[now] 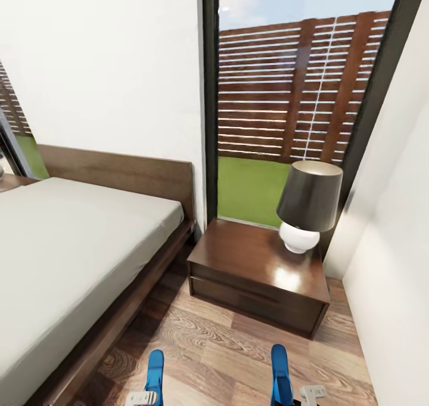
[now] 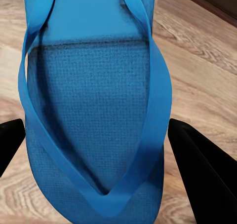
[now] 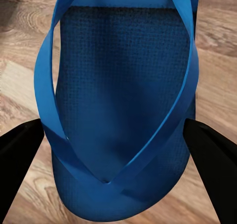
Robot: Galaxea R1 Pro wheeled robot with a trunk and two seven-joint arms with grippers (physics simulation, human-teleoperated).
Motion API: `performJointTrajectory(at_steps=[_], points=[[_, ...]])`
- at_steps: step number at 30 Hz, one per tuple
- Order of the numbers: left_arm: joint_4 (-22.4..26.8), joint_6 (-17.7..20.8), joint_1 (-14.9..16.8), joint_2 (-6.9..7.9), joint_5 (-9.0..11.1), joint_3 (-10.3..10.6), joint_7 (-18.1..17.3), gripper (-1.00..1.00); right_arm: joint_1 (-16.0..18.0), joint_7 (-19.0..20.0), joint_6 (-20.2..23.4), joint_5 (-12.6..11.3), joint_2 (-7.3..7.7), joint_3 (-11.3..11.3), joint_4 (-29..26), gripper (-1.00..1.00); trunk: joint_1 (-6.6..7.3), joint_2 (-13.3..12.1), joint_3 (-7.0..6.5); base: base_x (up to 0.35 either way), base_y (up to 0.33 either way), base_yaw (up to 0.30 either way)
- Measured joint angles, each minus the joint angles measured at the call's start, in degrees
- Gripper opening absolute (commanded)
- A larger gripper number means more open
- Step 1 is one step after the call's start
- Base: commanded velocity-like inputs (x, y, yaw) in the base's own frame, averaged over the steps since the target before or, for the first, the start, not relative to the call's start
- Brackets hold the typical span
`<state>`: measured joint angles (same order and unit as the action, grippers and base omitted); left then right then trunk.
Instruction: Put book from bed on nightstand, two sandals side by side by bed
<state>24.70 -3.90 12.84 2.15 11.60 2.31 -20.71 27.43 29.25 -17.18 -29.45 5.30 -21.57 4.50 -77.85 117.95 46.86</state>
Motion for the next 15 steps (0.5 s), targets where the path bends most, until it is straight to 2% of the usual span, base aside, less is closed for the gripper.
performJointTrajectory(at_steps=[15], points=[[-0.01,0.01,-0.01,0.0,-0.02,0.0,0.02,-1.0,0.0,0.04,0.0,0.01,-0.02,-0.01,0.01,-1.0,0.0,0.0,0.0,0.0,0.0,0.141]])
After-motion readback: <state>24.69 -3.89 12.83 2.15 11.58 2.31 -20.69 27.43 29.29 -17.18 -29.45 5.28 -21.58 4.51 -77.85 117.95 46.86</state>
